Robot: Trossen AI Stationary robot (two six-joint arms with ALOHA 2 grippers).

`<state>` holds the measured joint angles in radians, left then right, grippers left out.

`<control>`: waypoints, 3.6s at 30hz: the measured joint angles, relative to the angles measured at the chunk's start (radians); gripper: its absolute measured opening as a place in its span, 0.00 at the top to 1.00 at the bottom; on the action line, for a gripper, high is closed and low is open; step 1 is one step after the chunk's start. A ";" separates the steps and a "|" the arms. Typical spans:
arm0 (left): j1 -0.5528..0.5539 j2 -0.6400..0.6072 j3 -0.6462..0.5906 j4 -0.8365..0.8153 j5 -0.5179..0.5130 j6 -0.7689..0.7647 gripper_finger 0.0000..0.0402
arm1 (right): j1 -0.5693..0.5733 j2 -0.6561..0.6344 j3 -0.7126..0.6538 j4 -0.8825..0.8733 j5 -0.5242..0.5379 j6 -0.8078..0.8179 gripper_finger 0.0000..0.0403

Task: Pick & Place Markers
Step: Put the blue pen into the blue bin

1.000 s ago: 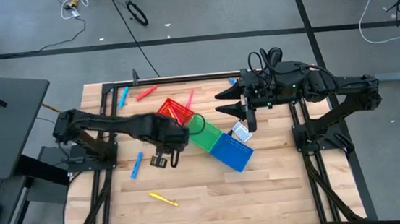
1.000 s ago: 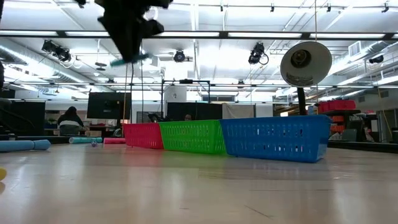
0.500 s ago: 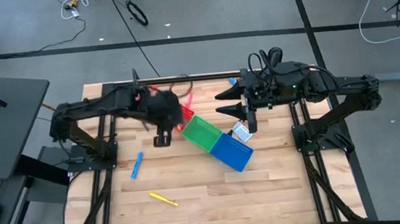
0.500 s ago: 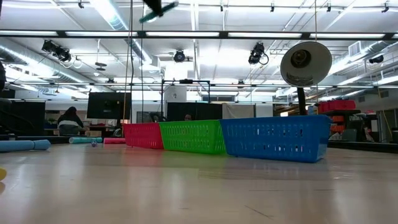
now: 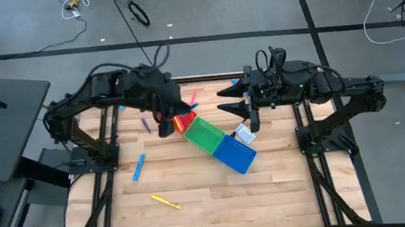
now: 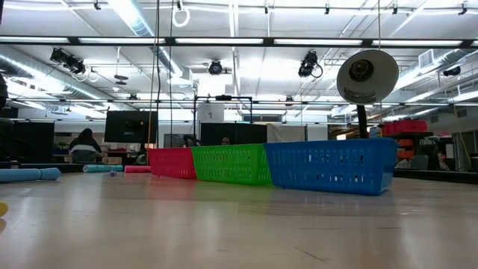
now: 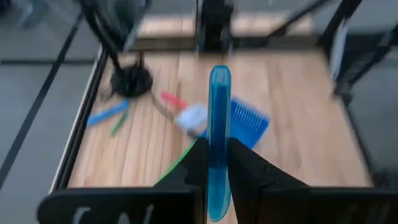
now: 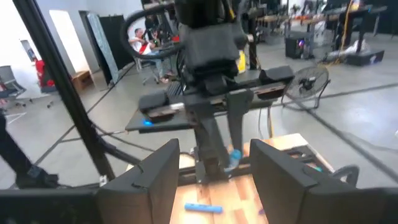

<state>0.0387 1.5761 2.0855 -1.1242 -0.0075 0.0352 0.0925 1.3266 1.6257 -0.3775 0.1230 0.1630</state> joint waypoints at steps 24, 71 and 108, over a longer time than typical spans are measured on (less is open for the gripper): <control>-0.010 0.001 0.003 0.555 -0.002 -0.081 0.90 | -0.032 0.000 0.000 0.248 0.016 -0.094 0.51; -0.010 0.000 0.002 0.594 0.021 -0.107 0.75 | -0.046 0.157 0.253 0.093 -0.065 -0.081 0.95; 0.021 -0.111 0.002 0.240 -0.025 -0.106 0.61 | -0.054 0.109 0.253 -0.886 -0.134 0.552 0.95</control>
<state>0.0597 1.4654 2.0876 -0.8842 -0.0326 -0.0708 0.0387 1.4361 1.8782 -1.2636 -0.0106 0.7150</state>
